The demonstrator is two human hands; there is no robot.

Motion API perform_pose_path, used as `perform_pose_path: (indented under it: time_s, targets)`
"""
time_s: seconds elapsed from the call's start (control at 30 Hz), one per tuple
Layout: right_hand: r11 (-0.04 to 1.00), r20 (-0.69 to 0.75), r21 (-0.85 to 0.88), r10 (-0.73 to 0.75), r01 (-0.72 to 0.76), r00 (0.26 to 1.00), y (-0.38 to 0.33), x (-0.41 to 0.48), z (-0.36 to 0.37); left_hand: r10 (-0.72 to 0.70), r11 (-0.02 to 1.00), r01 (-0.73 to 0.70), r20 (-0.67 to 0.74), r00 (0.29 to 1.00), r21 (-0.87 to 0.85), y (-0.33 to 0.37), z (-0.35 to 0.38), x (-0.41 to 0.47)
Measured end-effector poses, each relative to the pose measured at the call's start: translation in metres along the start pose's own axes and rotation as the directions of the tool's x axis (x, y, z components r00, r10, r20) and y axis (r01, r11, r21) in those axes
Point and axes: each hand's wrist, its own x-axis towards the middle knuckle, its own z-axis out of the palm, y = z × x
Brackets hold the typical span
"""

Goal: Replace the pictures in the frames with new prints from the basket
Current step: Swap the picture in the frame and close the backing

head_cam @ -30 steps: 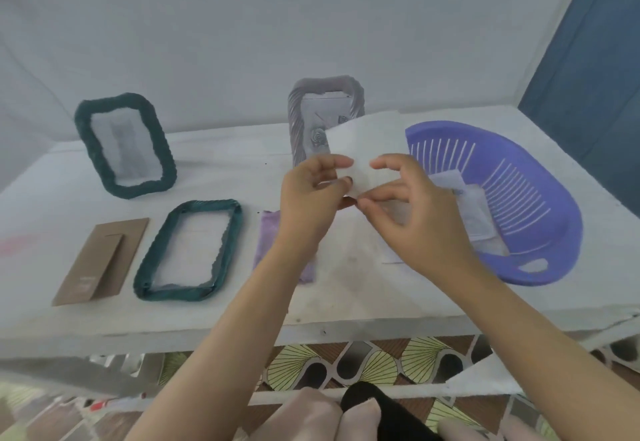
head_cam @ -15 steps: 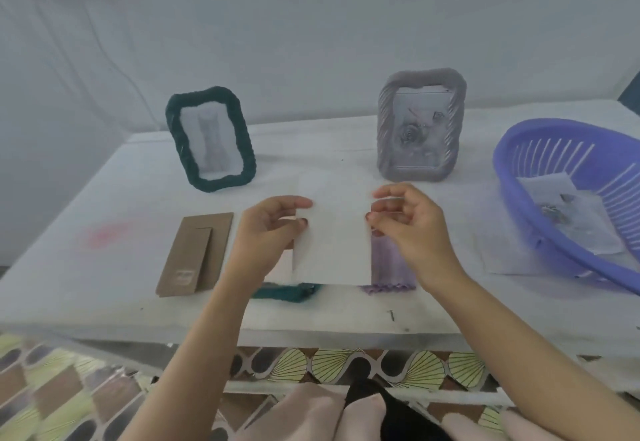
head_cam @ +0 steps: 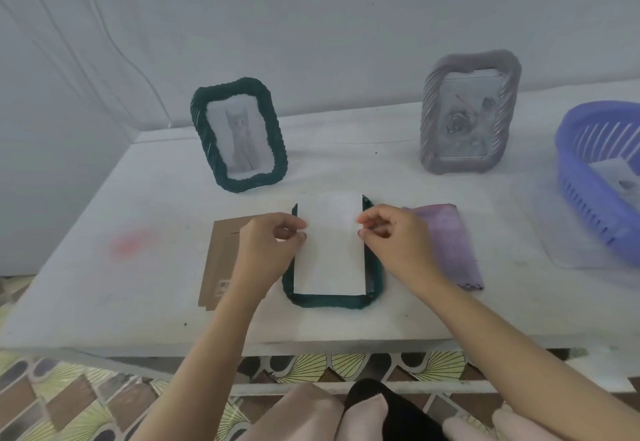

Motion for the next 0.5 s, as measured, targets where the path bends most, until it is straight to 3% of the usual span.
perform_pose_path:
  time_s: [0.23,0.5]
  targets:
    - [0.98,-0.032,-0.188,-0.067,0.06,0.997,0.002,0.0,0.007,0.136,0.973,-0.145,0.063,0.989,0.177,-0.017,-0.001,0.006]
    - [0.883,-0.032,-0.454,-0.148,0.118,0.988,0.0,-0.012,0.006,0.318,0.89,-0.329,0.09,0.944,0.316,-0.03,0.0,0.005]
